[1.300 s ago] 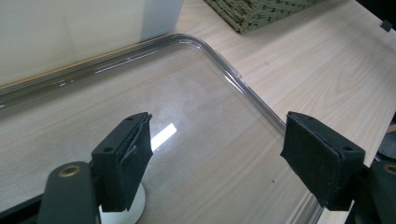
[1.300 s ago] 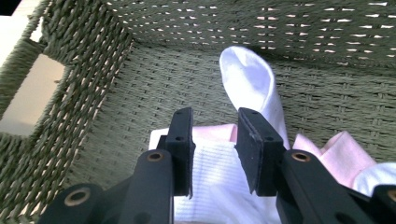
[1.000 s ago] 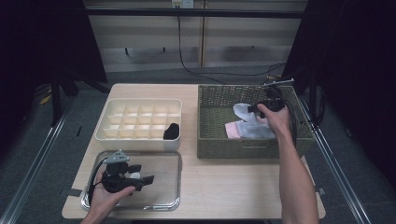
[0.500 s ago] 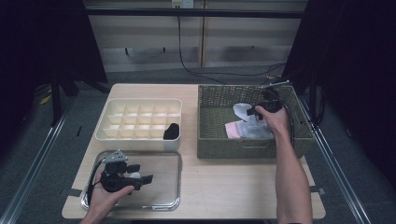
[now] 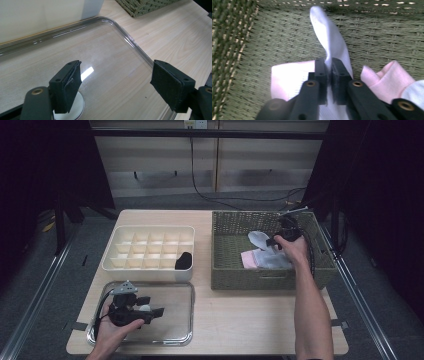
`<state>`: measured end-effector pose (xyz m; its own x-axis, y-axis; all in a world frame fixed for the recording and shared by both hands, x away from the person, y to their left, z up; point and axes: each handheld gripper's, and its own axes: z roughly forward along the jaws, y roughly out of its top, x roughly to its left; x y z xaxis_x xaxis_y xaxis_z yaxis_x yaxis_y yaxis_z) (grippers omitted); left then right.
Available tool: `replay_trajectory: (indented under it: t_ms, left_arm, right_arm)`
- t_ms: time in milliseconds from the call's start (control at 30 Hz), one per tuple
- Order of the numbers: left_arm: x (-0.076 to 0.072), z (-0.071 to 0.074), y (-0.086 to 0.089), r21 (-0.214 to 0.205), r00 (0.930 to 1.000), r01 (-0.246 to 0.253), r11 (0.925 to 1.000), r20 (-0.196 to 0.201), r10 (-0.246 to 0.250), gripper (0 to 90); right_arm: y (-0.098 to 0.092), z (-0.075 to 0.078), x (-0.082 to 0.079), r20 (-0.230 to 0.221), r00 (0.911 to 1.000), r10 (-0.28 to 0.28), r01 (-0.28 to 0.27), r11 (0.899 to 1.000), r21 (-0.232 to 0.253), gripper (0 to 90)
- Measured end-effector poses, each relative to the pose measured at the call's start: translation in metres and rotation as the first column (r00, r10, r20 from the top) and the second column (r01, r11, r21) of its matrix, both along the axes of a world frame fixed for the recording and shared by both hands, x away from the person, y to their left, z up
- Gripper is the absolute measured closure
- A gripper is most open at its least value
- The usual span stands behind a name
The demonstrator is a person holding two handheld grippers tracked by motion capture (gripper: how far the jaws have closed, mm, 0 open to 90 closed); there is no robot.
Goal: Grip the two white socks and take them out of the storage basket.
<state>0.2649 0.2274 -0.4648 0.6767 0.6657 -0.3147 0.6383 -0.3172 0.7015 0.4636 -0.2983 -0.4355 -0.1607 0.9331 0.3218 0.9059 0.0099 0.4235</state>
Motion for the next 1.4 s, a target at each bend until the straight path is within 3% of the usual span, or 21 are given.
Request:
replay_trajectory:
  t_ms: [200, 300, 733, 1167, 1400]
  left_arm:
    - [0.000, -0.001, 0.000, 0.000, 1.0000, -0.005, 1.0000, -0.003, 0.005, 23.8]
    - [0.001, -0.001, 0.000, 0.005, 1.0000, -0.003, 1.0000, -0.004, 0.003, 23.8]
    - [0.001, -0.001, -0.001, 0.003, 1.0000, -0.001, 1.0000, -0.006, 0.001, 23.8]
    - [0.000, 0.001, -0.001, 0.000, 1.0000, 0.004, 1.0000, 0.002, -0.004, 23.9]
    - [0.001, 0.000, -0.001, 0.001, 1.0000, 0.000, 1.0000, -0.004, 0.000, 23.9]
  right_arm:
    - [-0.002, 0.002, -0.001, 0.016, 0.9999, -0.004, 0.004, 1.000, 0.024, 87.5]
    - [-0.004, 0.005, -0.003, 0.038, 0.9993, -0.008, 0.005, 0.998, 0.065, 87.7]
    - [-0.010, 0.030, -0.013, 0.117, 0.9931, -0.009, -0.010, 0.987, 0.163, 87.9]
    - [-0.009, 0.051, -0.029, 0.201, 0.9795, 0.016, -0.060, 0.974, 0.216, 87.8]
    - [-0.011, 0.060, -0.032, 0.221, 0.9752, 0.011, -0.066, 0.968, 0.240, 87.9]
